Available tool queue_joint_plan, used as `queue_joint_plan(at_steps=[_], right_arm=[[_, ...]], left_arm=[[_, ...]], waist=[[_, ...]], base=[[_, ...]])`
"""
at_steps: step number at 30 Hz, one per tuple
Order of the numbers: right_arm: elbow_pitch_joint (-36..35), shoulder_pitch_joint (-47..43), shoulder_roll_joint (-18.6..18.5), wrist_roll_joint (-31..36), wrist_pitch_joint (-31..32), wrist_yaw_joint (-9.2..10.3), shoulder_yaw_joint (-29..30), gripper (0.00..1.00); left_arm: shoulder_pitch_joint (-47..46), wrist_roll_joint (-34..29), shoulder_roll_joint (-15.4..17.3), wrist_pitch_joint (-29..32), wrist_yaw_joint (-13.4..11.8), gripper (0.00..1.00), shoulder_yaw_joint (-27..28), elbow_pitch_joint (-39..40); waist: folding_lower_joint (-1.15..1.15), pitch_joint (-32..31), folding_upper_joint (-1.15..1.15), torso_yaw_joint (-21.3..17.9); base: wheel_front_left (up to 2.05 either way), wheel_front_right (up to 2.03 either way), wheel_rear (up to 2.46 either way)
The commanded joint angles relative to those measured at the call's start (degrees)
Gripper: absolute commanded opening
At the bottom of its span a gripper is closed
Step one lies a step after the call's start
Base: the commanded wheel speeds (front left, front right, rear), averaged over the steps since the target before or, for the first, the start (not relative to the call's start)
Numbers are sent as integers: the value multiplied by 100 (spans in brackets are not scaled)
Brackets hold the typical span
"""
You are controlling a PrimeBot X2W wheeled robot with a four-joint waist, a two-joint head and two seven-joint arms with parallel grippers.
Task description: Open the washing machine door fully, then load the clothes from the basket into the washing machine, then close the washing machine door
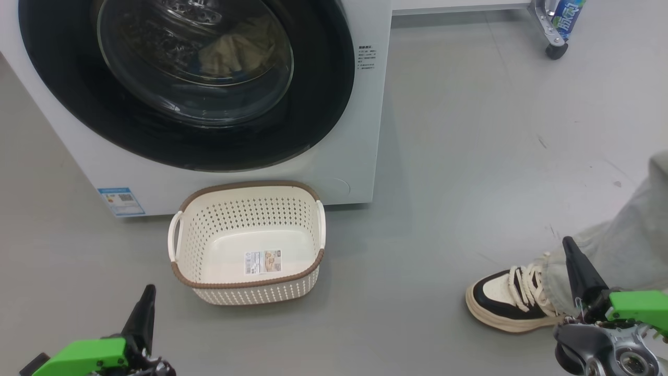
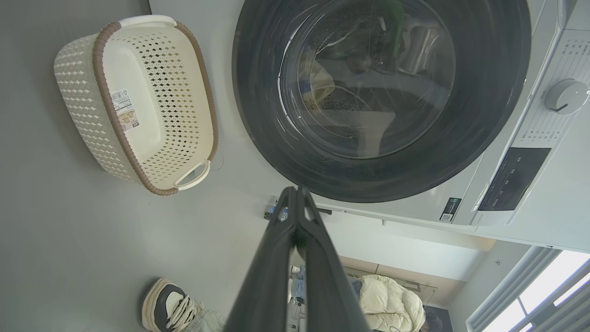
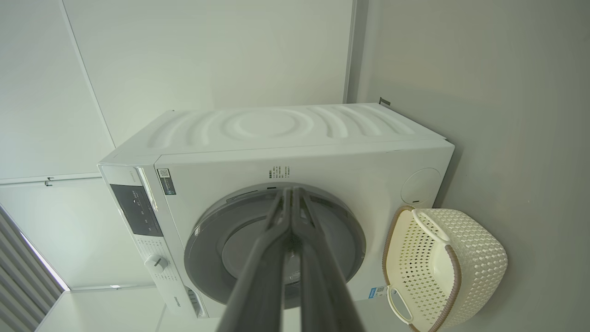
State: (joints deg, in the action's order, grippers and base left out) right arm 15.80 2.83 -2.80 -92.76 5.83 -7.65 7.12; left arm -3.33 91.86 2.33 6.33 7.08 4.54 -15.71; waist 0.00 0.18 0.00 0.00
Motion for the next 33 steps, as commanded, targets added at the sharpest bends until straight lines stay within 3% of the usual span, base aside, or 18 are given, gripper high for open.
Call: queue_joint_plan(at_steps=[1,33], right_arm=[[-179,334,-28,41,48,16,-83,0],[-179,335,-20,51,57,16,-72,0]], left_arm=[[-286,31,54,15,41,0,197,166],[-286,31,54,15,41,0,197,166]], waist=[[0,0,0,0],[0,0,0,0]], base=[[0,0,0],[0,0,0]])
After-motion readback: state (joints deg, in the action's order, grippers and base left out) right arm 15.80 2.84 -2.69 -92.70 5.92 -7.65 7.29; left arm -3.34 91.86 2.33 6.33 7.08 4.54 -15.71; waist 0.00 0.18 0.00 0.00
